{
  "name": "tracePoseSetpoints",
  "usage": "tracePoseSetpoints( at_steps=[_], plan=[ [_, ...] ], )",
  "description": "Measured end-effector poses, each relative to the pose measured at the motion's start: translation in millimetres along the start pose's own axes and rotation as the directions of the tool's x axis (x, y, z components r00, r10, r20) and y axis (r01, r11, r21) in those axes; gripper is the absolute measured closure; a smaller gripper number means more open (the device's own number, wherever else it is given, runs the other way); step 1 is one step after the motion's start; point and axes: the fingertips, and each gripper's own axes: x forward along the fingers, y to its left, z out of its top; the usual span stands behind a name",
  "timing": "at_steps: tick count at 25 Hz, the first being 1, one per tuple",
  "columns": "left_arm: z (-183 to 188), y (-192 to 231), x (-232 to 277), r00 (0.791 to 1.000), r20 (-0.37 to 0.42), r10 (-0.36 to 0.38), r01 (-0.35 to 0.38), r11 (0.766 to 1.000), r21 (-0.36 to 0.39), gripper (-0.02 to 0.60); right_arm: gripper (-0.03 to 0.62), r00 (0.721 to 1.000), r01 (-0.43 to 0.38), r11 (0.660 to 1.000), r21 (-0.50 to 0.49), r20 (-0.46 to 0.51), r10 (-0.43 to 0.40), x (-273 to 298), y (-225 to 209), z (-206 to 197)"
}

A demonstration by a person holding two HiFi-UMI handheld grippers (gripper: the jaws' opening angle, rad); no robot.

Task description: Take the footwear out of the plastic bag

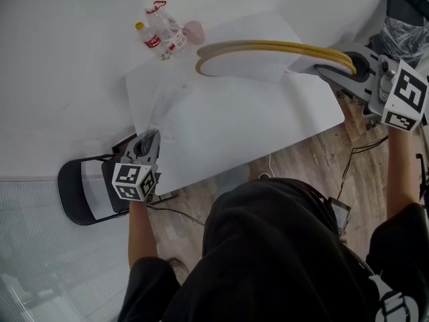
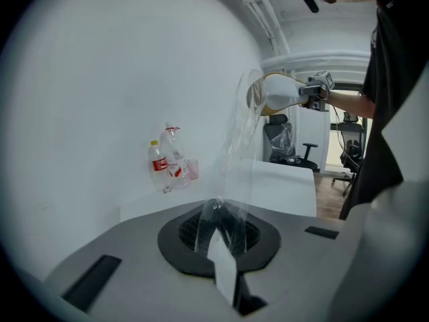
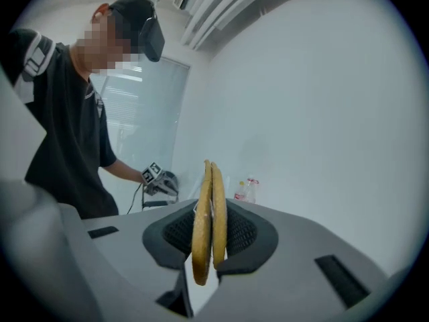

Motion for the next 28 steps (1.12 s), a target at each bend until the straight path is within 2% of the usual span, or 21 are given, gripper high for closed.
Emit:
tracePoseSetpoints(
  at_steps=[2,5,9,13,16,19,22,28],
  plan=[
    [11,2,0,0.999,0.013,0.047,-0.046,0.998,-0.042,0.558,0.52,0.992,0.106,0.993,0.053,0.055,-0.109,-6,-17,-1],
    [27,2,3,0.995,0.026,0.098,-0.096,0.991,-0.091,0.558,0.52,0.958,0.252,0.959,0.129,0.105,-0.266,-13,-40,-5],
    [38,-1,8,0.986,0.023,0.163,-0.158,0.978,-0.139,0.558,0.52,0.911,0.354,0.911,0.213,0.14,-0.387,-20,-54,-15],
    [40,-5,15,0.973,-0.001,0.231,-0.228,0.958,-0.175,0.558,0.52,0.879,0.416,0.873,0.254,0.135,-0.458,-28,-55,-32],
    [34,-18,21,0.973,-0.009,0.23,-0.227,0.954,-0.196,0.558,0.52,0.853,0.464,0.837,0.29,0.11,-0.51,-33,-51,-53],
    [25,-32,26,0.975,-0.024,0.222,-0.222,0.951,-0.215,0.558,0.52,0.838,0.485,0.81,0.331,0.089,-0.538,-36,-42,-71],
    [18,-43,30,0.976,-0.035,0.214,-0.216,0.951,-0.22,0.558,0.52,0.837,0.486,0.801,0.351,0.078,-0.542,-36,-36,-83],
    [16,-55,36,0.979,-0.05,0.199,-0.205,0.951,-0.23,0.558,0.52,0.85,0.473,0.809,0.35,0.06,-0.523,-33,-33,-93]
  ],
)
